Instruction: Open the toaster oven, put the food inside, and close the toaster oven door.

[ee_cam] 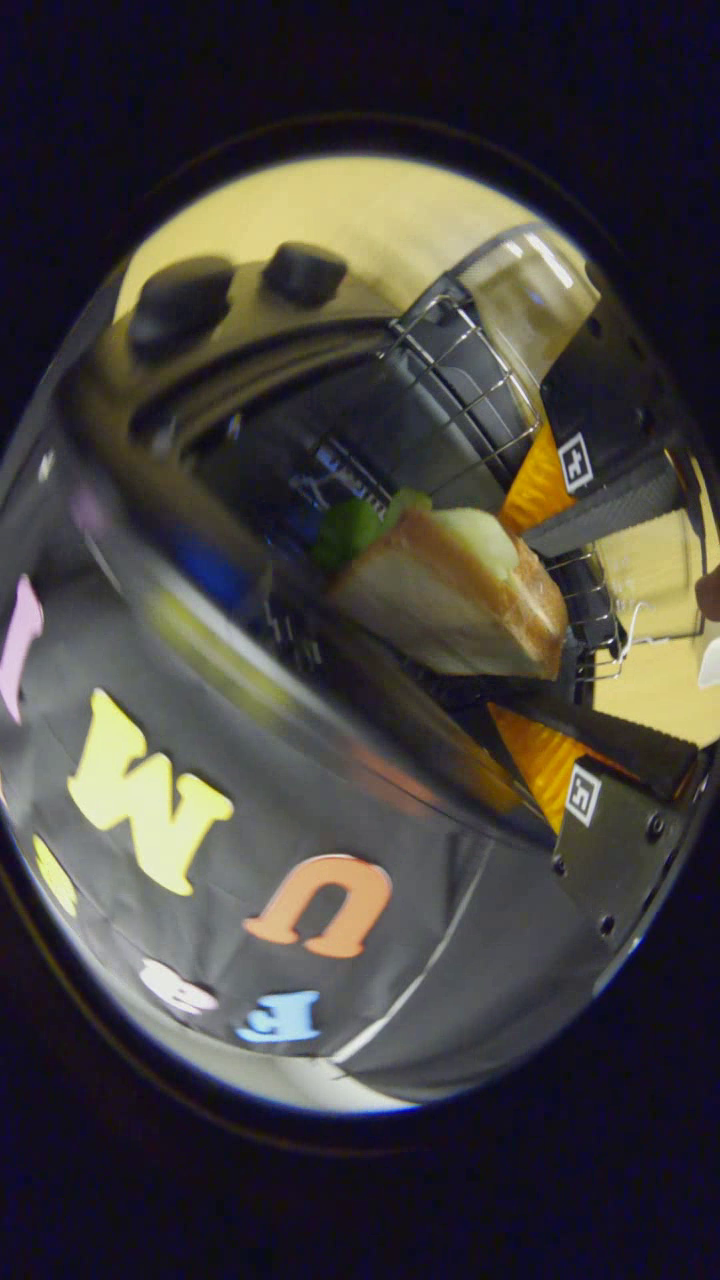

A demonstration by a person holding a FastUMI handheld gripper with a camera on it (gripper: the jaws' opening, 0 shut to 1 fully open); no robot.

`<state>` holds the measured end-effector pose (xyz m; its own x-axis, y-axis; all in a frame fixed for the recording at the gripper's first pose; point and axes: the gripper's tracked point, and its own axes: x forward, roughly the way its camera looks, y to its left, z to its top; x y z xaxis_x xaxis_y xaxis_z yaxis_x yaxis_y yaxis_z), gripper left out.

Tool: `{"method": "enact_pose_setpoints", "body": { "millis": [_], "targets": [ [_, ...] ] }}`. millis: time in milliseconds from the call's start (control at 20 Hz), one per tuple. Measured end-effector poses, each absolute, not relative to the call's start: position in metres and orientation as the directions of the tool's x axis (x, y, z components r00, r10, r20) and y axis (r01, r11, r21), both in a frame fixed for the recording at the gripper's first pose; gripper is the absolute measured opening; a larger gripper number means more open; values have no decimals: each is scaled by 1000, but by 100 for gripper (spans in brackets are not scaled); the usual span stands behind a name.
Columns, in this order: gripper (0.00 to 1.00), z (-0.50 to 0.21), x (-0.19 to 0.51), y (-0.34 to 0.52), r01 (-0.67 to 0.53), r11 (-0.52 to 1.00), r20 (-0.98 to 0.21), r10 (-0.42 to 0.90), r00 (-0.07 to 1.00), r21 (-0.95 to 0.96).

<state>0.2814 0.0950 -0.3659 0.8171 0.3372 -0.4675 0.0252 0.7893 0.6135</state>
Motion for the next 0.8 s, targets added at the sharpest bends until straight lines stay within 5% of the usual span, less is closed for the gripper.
{"method": "enact_pose_setpoints", "body": {
  "millis": [150, 400, 800],
  "targets": [
    [89, -382, 265, 105, -49, 890, -588, 340, 734, 454],
    [92, -388, 234, 106, -151, 951, -673, 298, 677, 268],
    [94, -331, 177, 93, -209, 972, -612, 233, 756, 110]
  ]
}}
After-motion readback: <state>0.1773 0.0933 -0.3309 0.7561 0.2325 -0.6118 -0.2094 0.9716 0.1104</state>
